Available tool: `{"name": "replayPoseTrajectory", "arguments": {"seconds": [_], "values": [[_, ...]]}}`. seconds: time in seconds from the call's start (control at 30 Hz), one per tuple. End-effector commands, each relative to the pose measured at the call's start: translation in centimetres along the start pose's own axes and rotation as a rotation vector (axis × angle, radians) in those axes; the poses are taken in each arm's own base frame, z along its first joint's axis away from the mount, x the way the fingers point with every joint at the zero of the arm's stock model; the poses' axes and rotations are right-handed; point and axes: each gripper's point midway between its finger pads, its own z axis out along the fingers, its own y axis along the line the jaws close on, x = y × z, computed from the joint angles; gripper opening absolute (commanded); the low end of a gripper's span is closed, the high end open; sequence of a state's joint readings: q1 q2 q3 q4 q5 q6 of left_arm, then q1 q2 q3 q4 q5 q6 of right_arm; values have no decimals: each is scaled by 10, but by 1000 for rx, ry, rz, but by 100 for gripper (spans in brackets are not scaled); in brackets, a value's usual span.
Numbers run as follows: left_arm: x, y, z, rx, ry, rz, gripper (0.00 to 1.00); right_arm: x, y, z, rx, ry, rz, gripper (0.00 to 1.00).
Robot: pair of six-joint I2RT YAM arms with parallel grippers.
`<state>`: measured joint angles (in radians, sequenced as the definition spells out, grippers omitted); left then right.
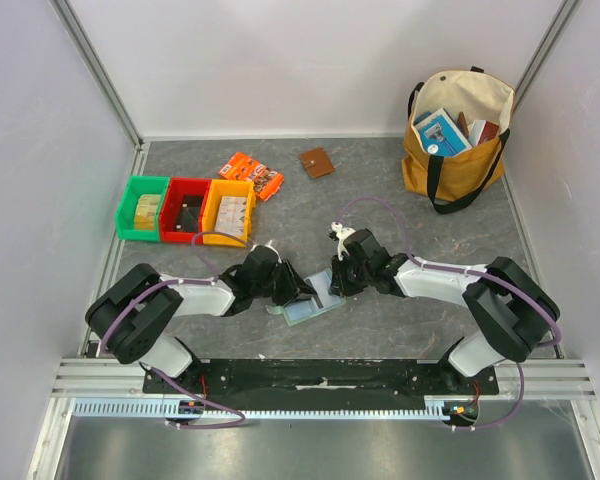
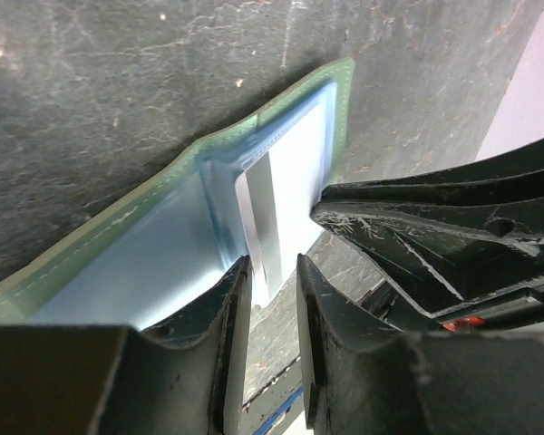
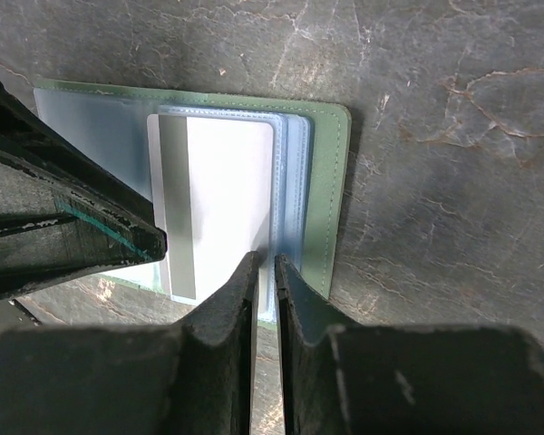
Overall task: Take the credit cards out of the card holder
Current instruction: Remove the credit card from the card holder.
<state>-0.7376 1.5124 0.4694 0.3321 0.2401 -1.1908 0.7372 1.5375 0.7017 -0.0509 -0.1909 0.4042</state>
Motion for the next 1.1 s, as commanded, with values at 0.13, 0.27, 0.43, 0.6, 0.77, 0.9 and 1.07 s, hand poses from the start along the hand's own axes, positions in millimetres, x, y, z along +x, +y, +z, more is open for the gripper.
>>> {"name": "replayPoseTrajectory", "arguments": {"seconds": [0.13, 0.27, 0.43, 0.6, 0.77, 0.9, 1.07], "values": [[3, -28, -2, 124, 18, -14, 30, 7, 1, 5, -9, 22, 9, 18], [2, -31, -5, 142, 8, -23, 26, 7, 0, 5, -6, 23, 10, 18], [4, -33, -7, 172, 3, -36, 19, 9, -2, 6, -1, 27, 13, 18], [4, -35, -10, 197, 5, -45, 10, 13, -5, 7, 13, 36, 20, 17], [7, -31, -13, 194, 5, -55, 4, 18, -12, 11, 43, 54, 37, 10], [12, -22, -17, 178, 13, -74, 2, 22, -17, 14, 57, 68, 51, 7], [17, -11, -20, 151, 22, -88, 2, 24, -20, 16, 63, 77, 65, 4]]}}
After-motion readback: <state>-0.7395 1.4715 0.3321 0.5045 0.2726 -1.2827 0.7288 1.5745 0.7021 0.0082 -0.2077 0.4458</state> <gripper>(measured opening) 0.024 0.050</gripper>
